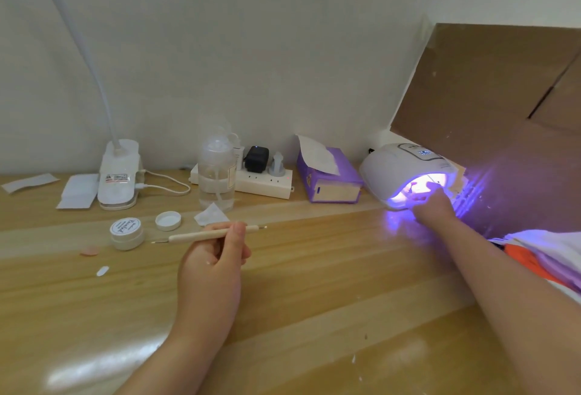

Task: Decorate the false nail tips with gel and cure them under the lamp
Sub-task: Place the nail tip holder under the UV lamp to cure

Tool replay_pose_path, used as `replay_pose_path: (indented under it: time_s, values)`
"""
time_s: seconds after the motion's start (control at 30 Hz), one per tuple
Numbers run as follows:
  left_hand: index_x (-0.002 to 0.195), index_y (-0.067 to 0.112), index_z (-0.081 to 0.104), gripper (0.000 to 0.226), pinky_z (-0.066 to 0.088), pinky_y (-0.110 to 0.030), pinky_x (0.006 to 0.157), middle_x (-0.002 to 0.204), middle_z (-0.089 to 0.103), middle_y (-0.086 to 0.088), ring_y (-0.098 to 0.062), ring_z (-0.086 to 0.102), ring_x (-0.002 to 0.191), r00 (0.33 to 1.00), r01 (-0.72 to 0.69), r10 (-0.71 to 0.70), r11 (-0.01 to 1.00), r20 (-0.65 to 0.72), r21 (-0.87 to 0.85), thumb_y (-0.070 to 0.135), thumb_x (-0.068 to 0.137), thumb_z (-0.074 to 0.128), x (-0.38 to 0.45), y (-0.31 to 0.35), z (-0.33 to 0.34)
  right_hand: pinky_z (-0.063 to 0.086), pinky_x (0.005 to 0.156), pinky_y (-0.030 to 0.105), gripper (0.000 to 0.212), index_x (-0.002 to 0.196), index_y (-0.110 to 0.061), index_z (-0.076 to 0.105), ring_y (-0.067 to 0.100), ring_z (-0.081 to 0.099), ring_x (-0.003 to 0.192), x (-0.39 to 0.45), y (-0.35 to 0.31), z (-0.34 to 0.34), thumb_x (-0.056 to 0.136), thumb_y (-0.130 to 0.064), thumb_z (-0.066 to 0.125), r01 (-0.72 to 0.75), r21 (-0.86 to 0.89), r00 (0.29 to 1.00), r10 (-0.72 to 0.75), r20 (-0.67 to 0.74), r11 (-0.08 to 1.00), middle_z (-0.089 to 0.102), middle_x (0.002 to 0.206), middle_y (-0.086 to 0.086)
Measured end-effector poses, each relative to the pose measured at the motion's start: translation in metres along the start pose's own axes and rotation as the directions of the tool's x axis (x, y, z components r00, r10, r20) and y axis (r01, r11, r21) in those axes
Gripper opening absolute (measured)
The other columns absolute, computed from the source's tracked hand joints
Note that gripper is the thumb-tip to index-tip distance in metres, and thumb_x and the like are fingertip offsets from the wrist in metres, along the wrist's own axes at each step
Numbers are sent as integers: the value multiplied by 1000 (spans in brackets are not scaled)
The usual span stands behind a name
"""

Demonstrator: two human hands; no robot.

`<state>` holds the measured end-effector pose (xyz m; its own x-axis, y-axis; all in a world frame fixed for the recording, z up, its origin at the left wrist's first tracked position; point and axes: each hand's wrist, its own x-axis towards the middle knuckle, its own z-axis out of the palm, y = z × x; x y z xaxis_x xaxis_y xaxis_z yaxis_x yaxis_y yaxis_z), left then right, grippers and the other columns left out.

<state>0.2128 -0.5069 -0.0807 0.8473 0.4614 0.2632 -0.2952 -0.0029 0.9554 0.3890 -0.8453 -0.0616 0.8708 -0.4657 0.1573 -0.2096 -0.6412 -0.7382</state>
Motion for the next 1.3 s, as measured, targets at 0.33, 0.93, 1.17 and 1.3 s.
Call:
replay_pose_path:
  time_s: [0.33,0.93,1.17,1.3]
  values:
    - [71,17,63,27,37,-3,55,56,60,11,4,55,56,990,3,-15,996,138,90,30,93,55,4,2,23,45,78,38,29,114,-16,53,27,54,90,7,-39,-45,86,-17,54,228,-181,973,-232,2,957,58,88,5]
    - [66,12,61,38,38,-8,49,55,60,15,3,51,51,988,47,-70,984,134,170,37,93,53,37,-22,83,42,95,38,50,147,-20,29,35,45,122,58,-81,-44,97,-27,32,219,-613,966,-81,245,759,36,145,15]
    - [68,11,62,35,37,-7,48,52,57,14,3,49,49,989,27,-49,988,137,154,34,94,53,38,-24,82,44,49,28,42,137,-17,43,22,47,62,63,-91,-51,99,-22,28,254,-623,951,-74,300,740,48,124,13]
    - [68,11,62,34,35,-9,45,50,55,12,2,47,46,989,31,-51,989,135,147,34,93,54,39,-25,84,44,32,25,40,132,-19,50,30,56,60,67,-83,-53,95,-19,35,277,-566,948,-127,290,776,45,132,11]
